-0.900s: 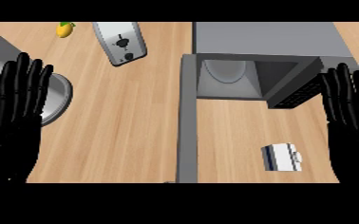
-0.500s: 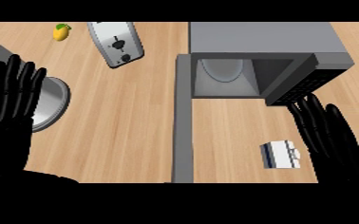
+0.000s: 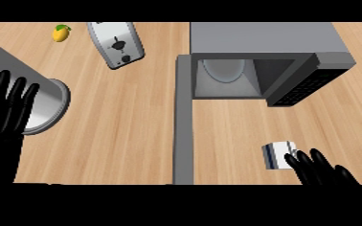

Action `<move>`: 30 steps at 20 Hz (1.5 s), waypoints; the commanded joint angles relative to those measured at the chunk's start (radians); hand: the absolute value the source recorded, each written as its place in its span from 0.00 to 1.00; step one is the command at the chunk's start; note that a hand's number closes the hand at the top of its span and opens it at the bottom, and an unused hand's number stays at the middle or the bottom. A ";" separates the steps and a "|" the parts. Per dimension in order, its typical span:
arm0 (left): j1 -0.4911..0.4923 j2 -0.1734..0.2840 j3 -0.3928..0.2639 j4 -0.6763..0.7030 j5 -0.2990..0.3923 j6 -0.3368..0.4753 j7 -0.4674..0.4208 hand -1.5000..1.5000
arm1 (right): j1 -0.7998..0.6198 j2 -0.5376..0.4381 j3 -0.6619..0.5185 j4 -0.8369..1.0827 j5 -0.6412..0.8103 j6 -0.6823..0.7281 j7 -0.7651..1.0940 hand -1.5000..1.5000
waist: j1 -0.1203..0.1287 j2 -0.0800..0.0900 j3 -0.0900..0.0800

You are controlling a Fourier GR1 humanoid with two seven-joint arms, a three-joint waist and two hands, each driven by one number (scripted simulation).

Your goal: Pick up the milk, place it into the microwave and close the microwave

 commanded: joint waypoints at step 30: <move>0.221 -0.046 0.139 -0.013 0.101 -0.246 -0.132 0.00 | -0.109 0.060 -0.298 0.704 0.240 0.005 -0.422 0.00 | 0.006 0.003 0.000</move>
